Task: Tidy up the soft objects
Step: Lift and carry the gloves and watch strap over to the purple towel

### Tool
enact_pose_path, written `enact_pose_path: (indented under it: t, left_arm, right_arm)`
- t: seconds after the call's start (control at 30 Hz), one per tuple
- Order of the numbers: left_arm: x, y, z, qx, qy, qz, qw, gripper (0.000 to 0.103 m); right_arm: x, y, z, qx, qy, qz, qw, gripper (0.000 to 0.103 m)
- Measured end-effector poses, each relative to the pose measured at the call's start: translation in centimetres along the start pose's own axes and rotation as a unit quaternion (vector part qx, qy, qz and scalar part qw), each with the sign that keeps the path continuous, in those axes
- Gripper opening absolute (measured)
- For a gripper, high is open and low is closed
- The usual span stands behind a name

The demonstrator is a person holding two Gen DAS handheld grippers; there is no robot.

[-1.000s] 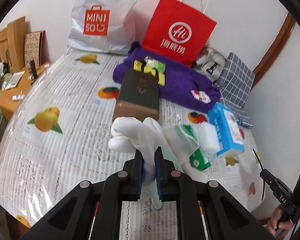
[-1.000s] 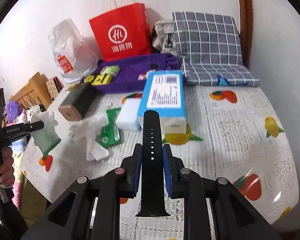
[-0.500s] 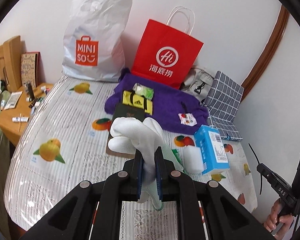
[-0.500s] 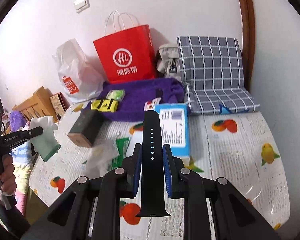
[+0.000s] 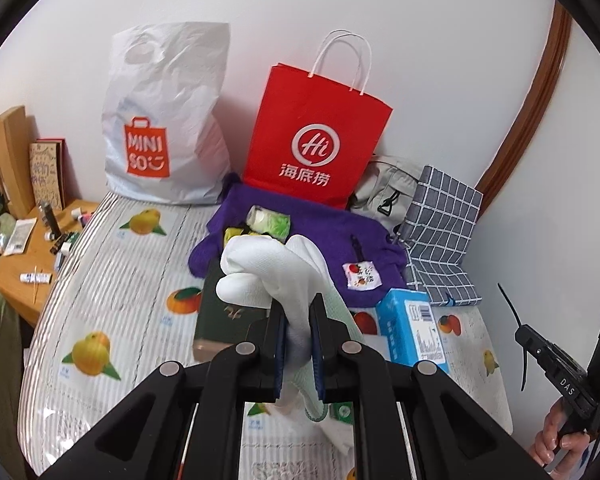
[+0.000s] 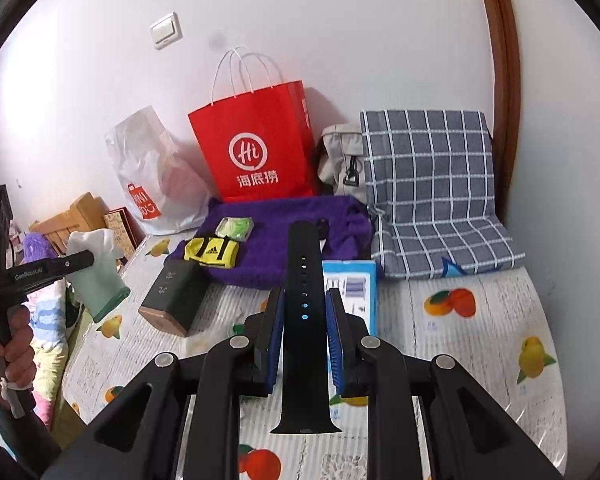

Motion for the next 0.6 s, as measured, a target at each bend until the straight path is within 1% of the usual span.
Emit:
enact_pose_path:
  t: [0.2,0.43,0.6]
  left_arm:
    - [-0.9,-1.4,-1.7,-0.014,-0.005,0.0,0.9999,0.011]
    - [-2.8,-1.6,-3.4,-0.013,-0.002,-0.005,0.9999,0.011]
    - [-3.9,-1.7,-4.7,-0.014,-0.008,0.007,0.9999,0.011]
  right_arm:
    - [-1.0,-0.6,-2.0,0.004,-0.011,-0.003,1.0,0.02]
    - [-3.2,-0.9,-4.0,0.01,-0.014,-0.005,1.0,0.02]
    - [-5.0,-1.0,-5.4,0.011,-0.014,-0.012,1.0,0.02]
Point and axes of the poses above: each gripper's, at about its wrist camera, not at the fingertips, and x roughly against the way its jaws point, y to its left, z to its underside, the point moved 9 cm from there along -x, roughly the way its jaws point, and after that the axes turned 13 degrees about x, right-handed, at the moved point
